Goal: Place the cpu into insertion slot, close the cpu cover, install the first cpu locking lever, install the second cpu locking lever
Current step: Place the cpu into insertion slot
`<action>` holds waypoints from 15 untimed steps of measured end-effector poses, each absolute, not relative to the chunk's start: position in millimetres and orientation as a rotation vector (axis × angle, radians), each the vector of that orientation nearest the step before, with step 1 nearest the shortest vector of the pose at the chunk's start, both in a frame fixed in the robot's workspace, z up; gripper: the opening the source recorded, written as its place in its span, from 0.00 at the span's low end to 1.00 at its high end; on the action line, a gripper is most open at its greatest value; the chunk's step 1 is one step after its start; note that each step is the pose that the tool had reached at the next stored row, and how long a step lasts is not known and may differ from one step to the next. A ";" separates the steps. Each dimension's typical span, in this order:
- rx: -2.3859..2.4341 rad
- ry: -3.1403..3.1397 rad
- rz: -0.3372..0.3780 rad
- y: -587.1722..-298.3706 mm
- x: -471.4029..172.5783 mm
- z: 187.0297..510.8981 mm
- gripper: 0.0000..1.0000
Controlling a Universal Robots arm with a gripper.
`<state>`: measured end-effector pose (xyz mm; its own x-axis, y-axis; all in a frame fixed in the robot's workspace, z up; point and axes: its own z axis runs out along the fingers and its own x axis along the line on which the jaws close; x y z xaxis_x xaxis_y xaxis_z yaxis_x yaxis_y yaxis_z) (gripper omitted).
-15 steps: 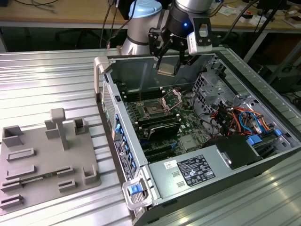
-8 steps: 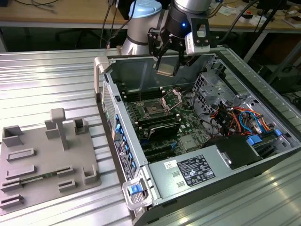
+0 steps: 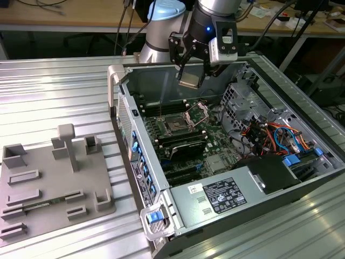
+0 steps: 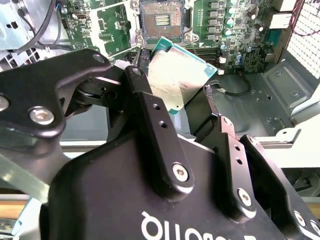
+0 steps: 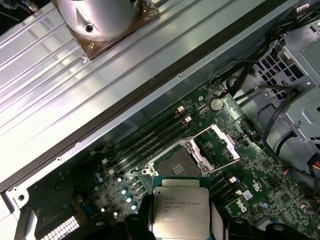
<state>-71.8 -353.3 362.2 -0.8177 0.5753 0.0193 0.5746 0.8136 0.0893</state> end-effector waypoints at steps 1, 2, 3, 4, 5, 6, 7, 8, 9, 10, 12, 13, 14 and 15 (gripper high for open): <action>0.962 2.978 0.143 -353.3 -71.8 362.0 0.54; 0.976 2.973 0.143 -353.3 -71.9 361.7 0.54; 0.995 2.966 0.142 -353.3 -72.0 361.4 0.54; 1.014 2.959 0.142 -353.3 -72.1 361.1 0.54; 1.026 2.954 0.142 -353.3 -72.1 361.0 0.54; 1.039 2.949 0.142 -353.3 -72.1 360.8 0.54; 1.054 2.944 0.142 -353.3 -72.2 360.6 0.54; 1.067 2.938 0.142 -353.3 -72.2 360.5 0.54; 1.084 2.931 0.142 -353.3 -72.2 360.3 0.54; 1.099 2.925 0.142 -353.3 -72.2 360.2 0.54; 1.151 2.904 0.141 -353.3 -72.2 359.7 0.54; 1.186 2.888 0.141 -353.3 -72.2 359.4 0.54; 1.235 2.866 0.140 -353.3 -72.2 359.1 0.54; 1.265 2.852 0.140 -353.3 -72.2 358.8 0.54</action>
<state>-72.2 -353.3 358.8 -0.6716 0.7407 0.0193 0.7390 0.6678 0.0894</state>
